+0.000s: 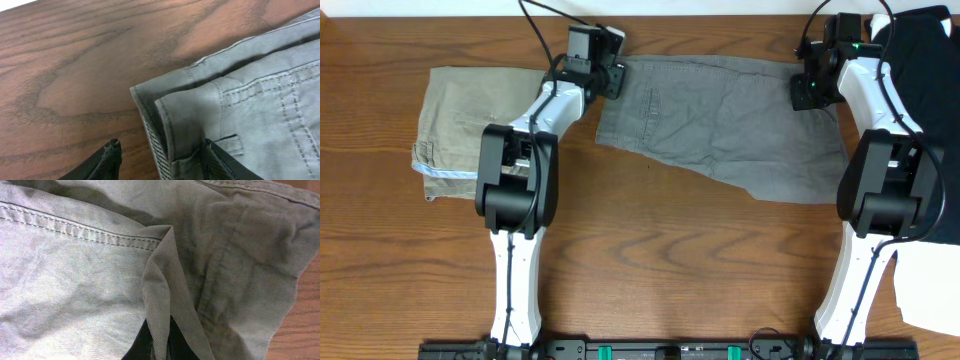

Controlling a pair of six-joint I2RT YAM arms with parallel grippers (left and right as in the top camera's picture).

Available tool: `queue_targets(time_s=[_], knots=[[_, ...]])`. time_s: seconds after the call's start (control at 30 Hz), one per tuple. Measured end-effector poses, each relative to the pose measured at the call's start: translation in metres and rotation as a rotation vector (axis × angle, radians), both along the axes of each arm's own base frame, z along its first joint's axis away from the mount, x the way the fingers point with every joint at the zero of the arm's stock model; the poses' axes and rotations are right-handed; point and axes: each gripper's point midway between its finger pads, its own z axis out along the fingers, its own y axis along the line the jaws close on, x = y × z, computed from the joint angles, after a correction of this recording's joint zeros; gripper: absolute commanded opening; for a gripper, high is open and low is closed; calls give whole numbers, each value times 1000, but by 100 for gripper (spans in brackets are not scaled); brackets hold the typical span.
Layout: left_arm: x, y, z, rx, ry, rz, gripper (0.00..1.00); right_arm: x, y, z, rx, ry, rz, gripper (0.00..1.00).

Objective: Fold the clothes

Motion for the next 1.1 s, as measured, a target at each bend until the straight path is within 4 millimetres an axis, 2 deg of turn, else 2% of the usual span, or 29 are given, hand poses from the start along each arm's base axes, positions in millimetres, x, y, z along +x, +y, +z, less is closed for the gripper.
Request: queue_targets(time_s=[0.13,0.23,0.47,0.7,1.1], knots=[[1,-4,2,-18,-7,-15,52,0,0,0,2,-2,-1,1],[-2,-11,3,-45,0,-45,57,1,0,0,3,-2,-2,1],[-10,-25,5,-113,24,-106,57,1,0,0,3,-2,-2,1],[-16,-27,1,-123,55,-114,52,1,0,0,3,-2,-2,1],[-17,-27,0,-127,64,-112,8,1,0,0,3,-2,-2,1]])
